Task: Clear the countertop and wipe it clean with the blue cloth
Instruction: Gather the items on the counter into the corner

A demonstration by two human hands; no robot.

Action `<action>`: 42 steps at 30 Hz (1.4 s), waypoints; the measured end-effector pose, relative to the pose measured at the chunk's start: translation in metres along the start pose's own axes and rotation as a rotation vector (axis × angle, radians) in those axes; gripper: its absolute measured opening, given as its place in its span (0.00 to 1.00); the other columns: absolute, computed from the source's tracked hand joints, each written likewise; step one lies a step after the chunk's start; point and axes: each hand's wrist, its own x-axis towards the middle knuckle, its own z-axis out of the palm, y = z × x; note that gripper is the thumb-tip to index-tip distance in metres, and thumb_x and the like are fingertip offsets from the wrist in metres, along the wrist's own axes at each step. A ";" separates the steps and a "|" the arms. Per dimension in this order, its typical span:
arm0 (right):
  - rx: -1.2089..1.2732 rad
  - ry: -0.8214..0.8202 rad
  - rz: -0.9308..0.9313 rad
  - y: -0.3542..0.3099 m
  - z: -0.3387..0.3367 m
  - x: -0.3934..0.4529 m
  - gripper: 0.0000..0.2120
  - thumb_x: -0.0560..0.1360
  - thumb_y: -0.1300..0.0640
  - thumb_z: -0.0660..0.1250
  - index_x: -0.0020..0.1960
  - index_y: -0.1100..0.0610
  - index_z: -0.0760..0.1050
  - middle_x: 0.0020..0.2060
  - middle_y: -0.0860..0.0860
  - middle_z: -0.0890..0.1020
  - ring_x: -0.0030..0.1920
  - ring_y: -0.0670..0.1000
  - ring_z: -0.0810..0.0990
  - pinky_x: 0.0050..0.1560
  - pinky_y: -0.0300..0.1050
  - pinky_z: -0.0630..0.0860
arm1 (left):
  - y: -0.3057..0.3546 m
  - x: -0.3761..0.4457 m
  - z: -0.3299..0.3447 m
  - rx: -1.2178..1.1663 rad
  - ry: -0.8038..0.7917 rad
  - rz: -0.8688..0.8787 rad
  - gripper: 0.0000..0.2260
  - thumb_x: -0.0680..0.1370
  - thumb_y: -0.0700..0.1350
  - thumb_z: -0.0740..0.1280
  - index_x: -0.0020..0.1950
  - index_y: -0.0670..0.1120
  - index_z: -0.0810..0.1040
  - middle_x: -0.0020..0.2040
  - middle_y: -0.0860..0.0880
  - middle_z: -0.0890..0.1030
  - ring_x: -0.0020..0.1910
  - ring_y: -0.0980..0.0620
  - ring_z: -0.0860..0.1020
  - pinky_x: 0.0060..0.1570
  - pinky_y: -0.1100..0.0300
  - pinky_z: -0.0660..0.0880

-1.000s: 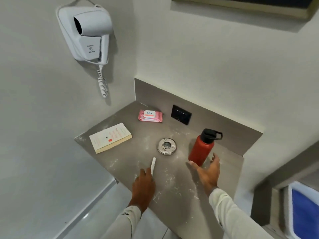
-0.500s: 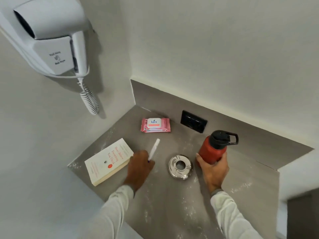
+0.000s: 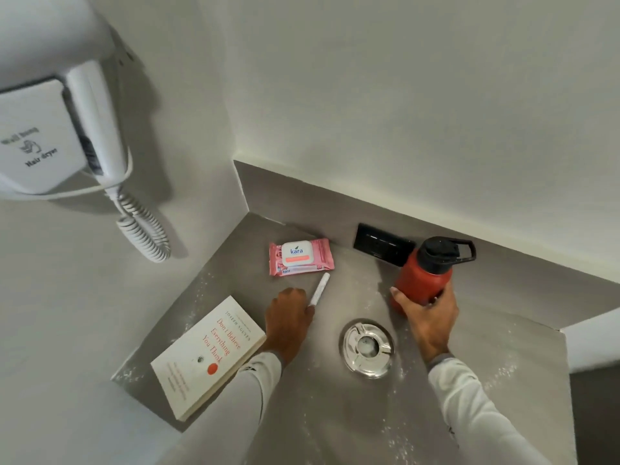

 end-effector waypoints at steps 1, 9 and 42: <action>-0.011 0.011 0.001 0.001 -0.002 0.000 0.37 0.60 0.56 0.86 0.62 0.42 0.71 0.48 0.44 0.82 0.47 0.41 0.82 0.52 0.40 0.78 | -0.003 -0.001 -0.003 -0.018 0.015 0.003 0.09 0.75 0.50 0.65 0.44 0.46 0.78 0.46 0.44 0.81 0.45 0.42 0.81 0.39 0.55 0.71; -0.037 0.056 0.027 0.017 -0.001 0.000 0.38 0.60 0.52 0.85 0.66 0.52 0.73 0.48 0.42 0.82 0.44 0.32 0.81 0.48 0.28 0.77 | -0.128 -0.049 -0.054 0.097 -0.177 0.026 0.37 0.69 0.63 0.72 0.75 0.57 0.64 0.75 0.47 0.64 0.75 0.45 0.62 0.71 0.49 0.63; -0.814 0.028 -0.040 -0.002 0.061 -0.134 0.15 0.73 0.50 0.76 0.56 0.56 0.81 0.60 0.56 0.79 0.61 0.61 0.74 0.64 0.60 0.68 | -0.167 0.050 -0.019 0.281 -0.069 0.149 0.28 0.81 0.60 0.55 0.79 0.58 0.50 0.81 0.41 0.48 0.80 0.43 0.49 0.70 0.30 0.57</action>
